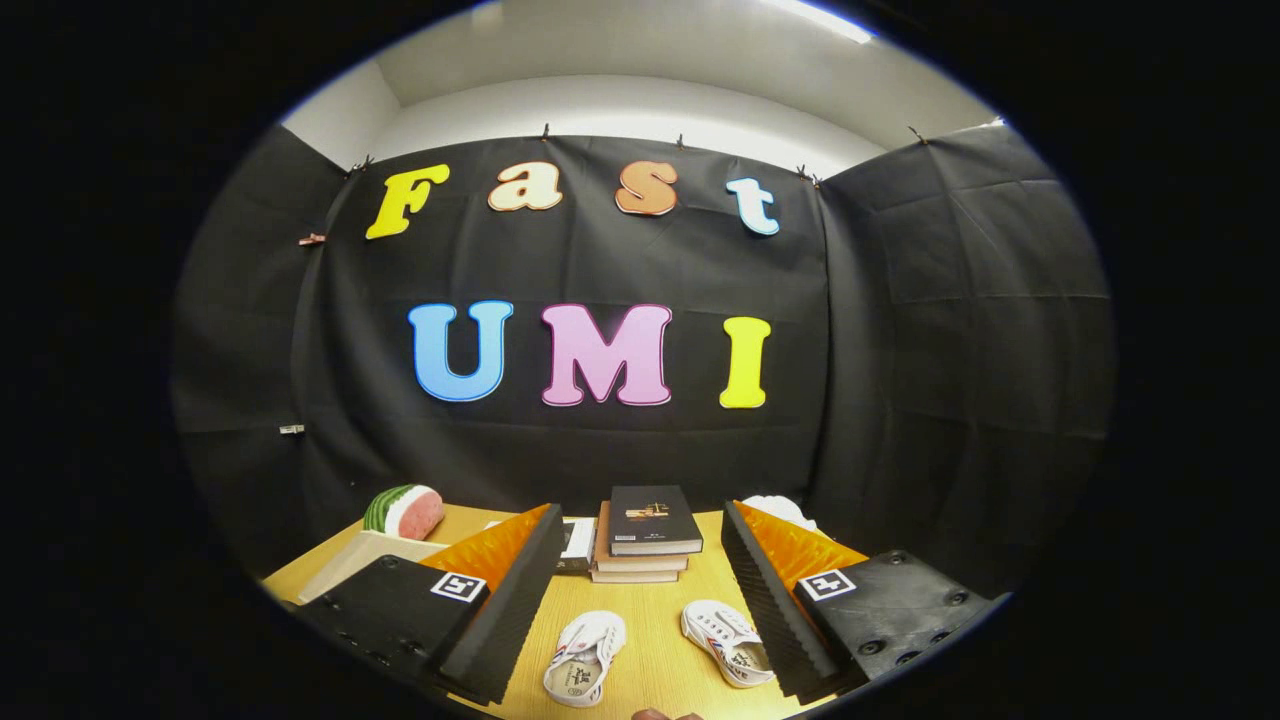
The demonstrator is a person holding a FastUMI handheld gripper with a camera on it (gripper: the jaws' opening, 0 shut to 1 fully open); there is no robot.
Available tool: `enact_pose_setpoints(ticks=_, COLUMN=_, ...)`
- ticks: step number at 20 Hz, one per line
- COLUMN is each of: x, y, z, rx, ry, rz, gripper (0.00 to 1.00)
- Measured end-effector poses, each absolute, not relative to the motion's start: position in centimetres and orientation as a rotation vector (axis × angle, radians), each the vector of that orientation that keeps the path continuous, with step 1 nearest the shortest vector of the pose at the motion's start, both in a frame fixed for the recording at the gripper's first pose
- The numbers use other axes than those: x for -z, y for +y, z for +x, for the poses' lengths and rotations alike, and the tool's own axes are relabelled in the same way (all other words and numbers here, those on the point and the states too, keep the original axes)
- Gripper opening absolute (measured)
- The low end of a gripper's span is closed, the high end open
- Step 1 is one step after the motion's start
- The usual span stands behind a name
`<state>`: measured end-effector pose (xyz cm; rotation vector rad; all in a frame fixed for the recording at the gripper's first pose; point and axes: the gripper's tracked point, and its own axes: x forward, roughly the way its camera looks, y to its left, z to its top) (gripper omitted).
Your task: Open the storage box then place both shoes into the box .Put the left shoe in first, then the right shoe, with the right side of both shoes facing outward in a uniform manner.
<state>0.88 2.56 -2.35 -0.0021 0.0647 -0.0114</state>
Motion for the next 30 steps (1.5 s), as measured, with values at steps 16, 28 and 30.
enact_pose_setpoints(ticks=16, x=8.0, y=7.5, z=3.2, rx=-0.186, ry=0.413, rz=0.229, gripper=0.98)
enact_pose_setpoints(ticks=28, x=21.6, y=16.9, z=1.1, rx=-0.654, ry=1.025, rz=0.629, gripper=0.98)
enact_pose_setpoints(ticks=30, x=23.3, y=17.9, z=0.6, rx=-0.72, ry=1.099, rz=0.667, gripper=0.98)
